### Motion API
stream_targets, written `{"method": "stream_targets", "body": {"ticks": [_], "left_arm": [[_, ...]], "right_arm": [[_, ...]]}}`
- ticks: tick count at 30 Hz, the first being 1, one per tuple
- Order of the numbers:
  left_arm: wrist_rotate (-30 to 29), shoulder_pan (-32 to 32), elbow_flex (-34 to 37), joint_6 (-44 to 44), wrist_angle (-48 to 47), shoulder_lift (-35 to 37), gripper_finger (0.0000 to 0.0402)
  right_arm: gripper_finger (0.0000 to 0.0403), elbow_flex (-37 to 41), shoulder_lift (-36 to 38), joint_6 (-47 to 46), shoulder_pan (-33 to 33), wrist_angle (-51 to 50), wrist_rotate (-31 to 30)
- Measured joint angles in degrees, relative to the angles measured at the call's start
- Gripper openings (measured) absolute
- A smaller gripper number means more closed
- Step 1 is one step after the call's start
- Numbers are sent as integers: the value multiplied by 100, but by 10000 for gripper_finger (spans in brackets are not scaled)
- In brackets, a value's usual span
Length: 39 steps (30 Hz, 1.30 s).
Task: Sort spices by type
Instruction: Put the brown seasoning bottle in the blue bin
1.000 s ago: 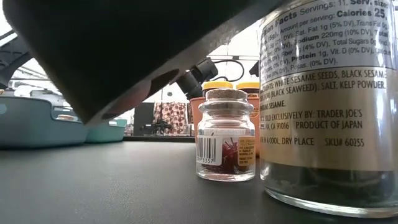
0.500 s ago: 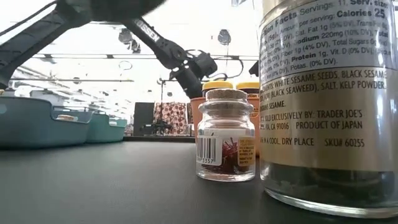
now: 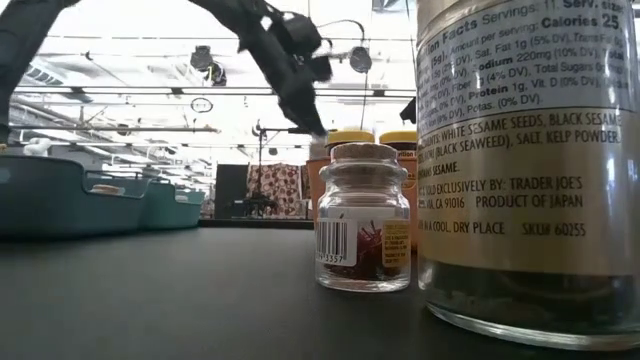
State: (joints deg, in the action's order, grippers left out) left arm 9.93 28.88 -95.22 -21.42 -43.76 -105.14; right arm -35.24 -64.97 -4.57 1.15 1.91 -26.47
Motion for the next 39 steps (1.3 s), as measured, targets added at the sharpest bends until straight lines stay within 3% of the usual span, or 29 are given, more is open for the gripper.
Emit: {"method": "stream_targets", "body": {"ticks": [8, 16, 22, 29, 39], "left_arm": [[198, -133, 465, 303, -950, 1240, 169], [74, -405, 2164, 1341, -1118, 2836, 169], [-469, -659, 3438, 2472, -1167, 4186, 175], [-1341, -996, 4416, 3888, -1653, 5538, 183], [-2242, -1101, 4926, 5121, -2503, 6269, 186]], "right_arm": [[299, 0, 0, -1, 2, 0, 30], [299, 0, 0, 8, 4, 1, 111], [299, 0, 0, 3, 4, 11, 111], [299, 0, 0, -62, 4, 50, 111], [299, 0, 0, -73, 4, 234, 113]]}}
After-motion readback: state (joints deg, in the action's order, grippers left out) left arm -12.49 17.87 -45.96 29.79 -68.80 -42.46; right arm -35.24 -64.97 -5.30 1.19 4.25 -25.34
